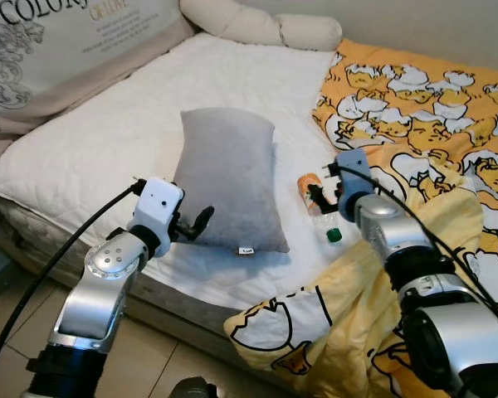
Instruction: Clean up the room
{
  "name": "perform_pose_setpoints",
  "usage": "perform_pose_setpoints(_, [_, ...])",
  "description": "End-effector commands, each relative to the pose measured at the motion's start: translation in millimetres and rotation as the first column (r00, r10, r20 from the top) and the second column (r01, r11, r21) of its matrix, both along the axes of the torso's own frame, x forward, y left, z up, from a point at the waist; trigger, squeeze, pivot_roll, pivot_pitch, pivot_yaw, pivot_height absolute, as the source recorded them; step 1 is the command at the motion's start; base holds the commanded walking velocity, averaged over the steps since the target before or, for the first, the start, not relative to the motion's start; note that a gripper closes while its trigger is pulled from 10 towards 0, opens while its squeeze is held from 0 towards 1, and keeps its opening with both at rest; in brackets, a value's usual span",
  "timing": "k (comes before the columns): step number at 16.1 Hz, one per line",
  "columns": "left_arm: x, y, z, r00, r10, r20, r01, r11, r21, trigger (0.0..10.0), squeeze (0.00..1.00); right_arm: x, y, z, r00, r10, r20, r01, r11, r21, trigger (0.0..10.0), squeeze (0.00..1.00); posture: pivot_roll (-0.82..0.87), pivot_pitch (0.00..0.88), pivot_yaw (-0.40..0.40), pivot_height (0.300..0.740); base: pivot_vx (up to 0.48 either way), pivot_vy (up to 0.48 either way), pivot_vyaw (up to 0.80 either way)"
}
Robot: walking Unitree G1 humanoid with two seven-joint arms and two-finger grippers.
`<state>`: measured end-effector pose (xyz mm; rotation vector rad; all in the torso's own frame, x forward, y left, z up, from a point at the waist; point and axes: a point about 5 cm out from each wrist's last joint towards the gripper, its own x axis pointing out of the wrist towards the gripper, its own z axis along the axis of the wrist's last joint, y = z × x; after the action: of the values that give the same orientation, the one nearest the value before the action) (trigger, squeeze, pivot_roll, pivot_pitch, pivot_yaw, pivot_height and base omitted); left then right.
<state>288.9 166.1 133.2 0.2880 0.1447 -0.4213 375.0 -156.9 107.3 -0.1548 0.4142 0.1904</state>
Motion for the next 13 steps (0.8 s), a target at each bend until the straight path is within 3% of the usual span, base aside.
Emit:
perform_pose_setpoints(1, [-0.4,-1.3,7,0.998,0.037,0.042,-0.035,0.999,-0.033,10.0,0.0,-1.6,0.6,6,0.998,-0.014,0.061,0.01,0.998,0.063,10.0,1.0,0.12,0.0,-0.031,0.74,0.0,0.0,0.0])
perform_pose_setpoints(3, [-2.4,-0.9,9,0.992,0.103,0.072,-0.099,0.993,-0.058,10.0,0.0,-18.2,3.5,5,0.993,-0.014,0.119,0.0,0.993,0.119,10.0,1.0,0.11,0.0,-0.032,0.74,0.0,0.0,0.0])
perform_pose_setpoints(4, [-5.0,1.4,9,0.984,0.166,0.069,-0.16,0.983,-0.092,10.0,0.0,-41.6,7.4,1,0.988,0.003,0.154,-0.027,0.987,0.157,10.0,0.0,0.11,0.0,-0.027,0.74,0.0,0.0,0.0])
perform_pose_setpoints(6, [-7.0,4.5,6,0.977,0.207,0.057,-0.202,0.975,-0.092,10.0,0.0,-62.9,7.7,-5,0.987,-0.028,0.158,-0.001,0.983,0.183,10.0,0.0,0.09,0.0,-0.009,0.74,0.0,0.0,0.0])
perform_pose_setpoints(8, [-7.0,5.4,4,0.97,0.236,0.048,-0.23,0.967,-0.106,10.0,0.0,-83.5,1.0,-9,0.975,-0.142,0.169,0.099,0.965,0.241,10.0,0.0,0.08,0.0,0.004,0.74,0.129,0.0,0.23])
perform_pose_setpoints(13, [-3.8,1.9,7,0.974,0.221,0.05,-0.215,0.971,-0.1,10.0,0.0,-88.5,0.9,2,0.968,-0.175,0.177,0.132,0.965,0.228,10.0,0.0,0.07,0.0,0.025,0.74,0.317,0.0,0.8])
